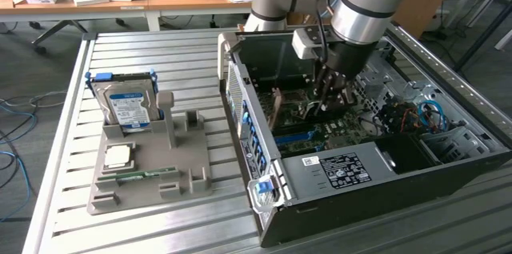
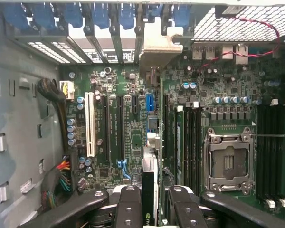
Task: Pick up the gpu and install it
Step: 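Insert the gpu into the slot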
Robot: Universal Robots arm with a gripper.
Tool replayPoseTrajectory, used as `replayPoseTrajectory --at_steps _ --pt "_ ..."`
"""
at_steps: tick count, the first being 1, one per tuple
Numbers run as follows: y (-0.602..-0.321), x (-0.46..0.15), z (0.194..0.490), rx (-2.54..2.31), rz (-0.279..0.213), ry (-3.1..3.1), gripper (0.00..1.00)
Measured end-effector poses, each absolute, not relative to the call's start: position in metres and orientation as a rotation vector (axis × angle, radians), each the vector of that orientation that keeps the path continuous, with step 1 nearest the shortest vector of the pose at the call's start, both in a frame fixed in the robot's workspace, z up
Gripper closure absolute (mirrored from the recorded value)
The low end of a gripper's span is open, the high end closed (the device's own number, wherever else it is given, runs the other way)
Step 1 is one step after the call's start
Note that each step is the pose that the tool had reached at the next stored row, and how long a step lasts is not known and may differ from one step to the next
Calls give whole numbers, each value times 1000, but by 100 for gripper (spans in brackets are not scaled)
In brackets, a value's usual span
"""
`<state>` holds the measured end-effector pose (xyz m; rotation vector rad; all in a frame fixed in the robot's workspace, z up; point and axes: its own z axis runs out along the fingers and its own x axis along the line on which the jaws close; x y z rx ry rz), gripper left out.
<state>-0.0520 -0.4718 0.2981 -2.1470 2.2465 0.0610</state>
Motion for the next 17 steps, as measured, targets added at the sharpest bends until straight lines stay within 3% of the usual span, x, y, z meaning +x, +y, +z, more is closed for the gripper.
replayPoseTrajectory --at_steps 17 --pt "-472 -60 289 -2147 61 2247 74"
